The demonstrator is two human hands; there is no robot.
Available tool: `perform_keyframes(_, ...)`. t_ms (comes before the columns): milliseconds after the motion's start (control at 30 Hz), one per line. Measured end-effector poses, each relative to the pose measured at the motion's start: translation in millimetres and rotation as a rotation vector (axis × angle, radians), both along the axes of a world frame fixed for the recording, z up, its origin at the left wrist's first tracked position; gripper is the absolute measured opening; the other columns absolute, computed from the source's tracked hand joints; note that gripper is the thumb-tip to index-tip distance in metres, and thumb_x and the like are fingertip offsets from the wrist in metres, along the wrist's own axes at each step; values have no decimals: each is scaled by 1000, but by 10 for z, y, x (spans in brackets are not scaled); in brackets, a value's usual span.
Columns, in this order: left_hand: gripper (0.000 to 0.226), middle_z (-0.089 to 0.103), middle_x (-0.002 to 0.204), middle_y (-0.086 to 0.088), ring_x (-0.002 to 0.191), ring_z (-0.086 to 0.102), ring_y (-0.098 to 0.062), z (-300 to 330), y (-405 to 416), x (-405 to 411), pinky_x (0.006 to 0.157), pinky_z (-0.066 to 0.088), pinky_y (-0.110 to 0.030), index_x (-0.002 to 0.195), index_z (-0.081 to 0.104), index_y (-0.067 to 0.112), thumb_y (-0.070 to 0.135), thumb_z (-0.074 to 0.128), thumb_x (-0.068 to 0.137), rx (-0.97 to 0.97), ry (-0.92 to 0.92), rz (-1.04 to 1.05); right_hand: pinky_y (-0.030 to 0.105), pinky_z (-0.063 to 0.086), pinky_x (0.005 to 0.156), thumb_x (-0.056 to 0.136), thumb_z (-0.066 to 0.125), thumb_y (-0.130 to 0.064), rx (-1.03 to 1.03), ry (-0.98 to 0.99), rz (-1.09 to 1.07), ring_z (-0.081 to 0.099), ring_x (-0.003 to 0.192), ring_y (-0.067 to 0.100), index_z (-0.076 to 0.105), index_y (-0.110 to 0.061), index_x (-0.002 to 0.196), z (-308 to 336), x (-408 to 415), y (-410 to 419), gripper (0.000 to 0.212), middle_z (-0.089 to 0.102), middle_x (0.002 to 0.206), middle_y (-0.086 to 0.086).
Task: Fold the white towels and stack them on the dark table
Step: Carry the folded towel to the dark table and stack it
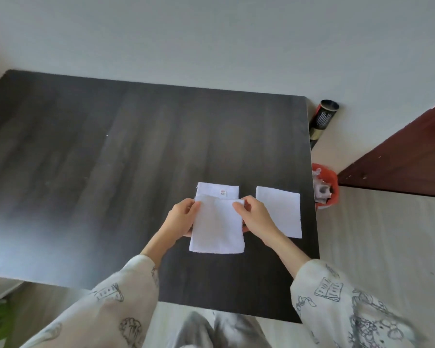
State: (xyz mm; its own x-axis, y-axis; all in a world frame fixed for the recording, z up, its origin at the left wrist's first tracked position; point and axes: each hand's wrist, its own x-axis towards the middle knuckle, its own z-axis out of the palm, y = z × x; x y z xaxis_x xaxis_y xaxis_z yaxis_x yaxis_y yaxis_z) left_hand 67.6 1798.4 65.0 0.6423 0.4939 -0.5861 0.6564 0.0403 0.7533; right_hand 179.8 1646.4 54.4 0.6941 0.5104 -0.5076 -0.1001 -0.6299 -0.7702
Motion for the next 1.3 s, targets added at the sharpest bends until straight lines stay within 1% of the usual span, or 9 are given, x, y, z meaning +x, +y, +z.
perform_keyframes(233,24,61,82,-7,80,67,-29,-375,400,464,70,58,-45,99,55,15,33,39,97,40,147,-70,43,55,82,96,45,-32,-146,-48,-8,56,89,19,49,-8,114,-379,396,389,30,53,93,0)
perform_keyframes(500,25,64,92,-12,80,66,-27,-611,517,633,63,59,-36,102,53,17,36,37,97,53,218,-167,29,47,66,97,44,-30,-237,-68,-27,50,75,14,50,-6,107,-611,495,493,27,46,74,-5)
perform_keyframes(567,25,64,94,-11,80,66,-25,-630,529,646,61,58,-33,103,52,17,36,35,98,62,226,-194,23,43,61,97,43,-30,-252,-71,-27,49,76,14,50,-6,107,-631,500,491,27,48,76,-4)
perform_keyframes(633,25,63,95,-9,82,65,-25,-646,539,654,65,58,-36,106,50,17,35,34,98,78,239,-223,20,42,60,97,43,-30,-271,-82,-20,50,77,13,50,-7,106,-638,505,496,25,51,83,0)
perform_keyframes(767,23,60,95,-10,82,64,-29,-684,554,671,65,58,-41,106,47,16,33,32,99,110,267,-260,31,51,70,97,43,-29,-273,-80,-28,52,76,15,49,-10,100,-653,505,510,20,53,84,3)
perform_keyframes(967,22,59,95,-12,83,62,-30,-732,556,668,62,58,-42,105,44,16,32,30,99,183,256,-304,33,52,72,98,42,-30,-310,-80,-18,53,76,16,49,-8,105,-680,489,518,25,53,86,5)
perform_keyframes(1167,24,61,91,-8,78,63,-28,-749,553,633,66,58,-45,106,40,19,39,31,98,246,276,-308,25,43,60,96,44,-34,-324,-115,-41,48,66,11,47,-7,108,-640,474,500,30,52,80,2)
perform_keyframes(1233,24,62,89,-8,75,63,-27,-708,564,592,70,56,-48,102,38,19,41,33,97,277,287,-291,25,43,64,96,46,-34,-321,-127,-67,53,73,14,47,-7,113,-568,456,447,32,57,85,4)
perform_keyframes(1300,23,61,96,-10,80,60,-27,-634,563,531,75,53,-45,107,40,16,37,37,97,338,248,-258,23,42,74,96,46,-32,-326,-109,-103,57,88,17,46,-9,121,-459,413,362,34,61,102,8)
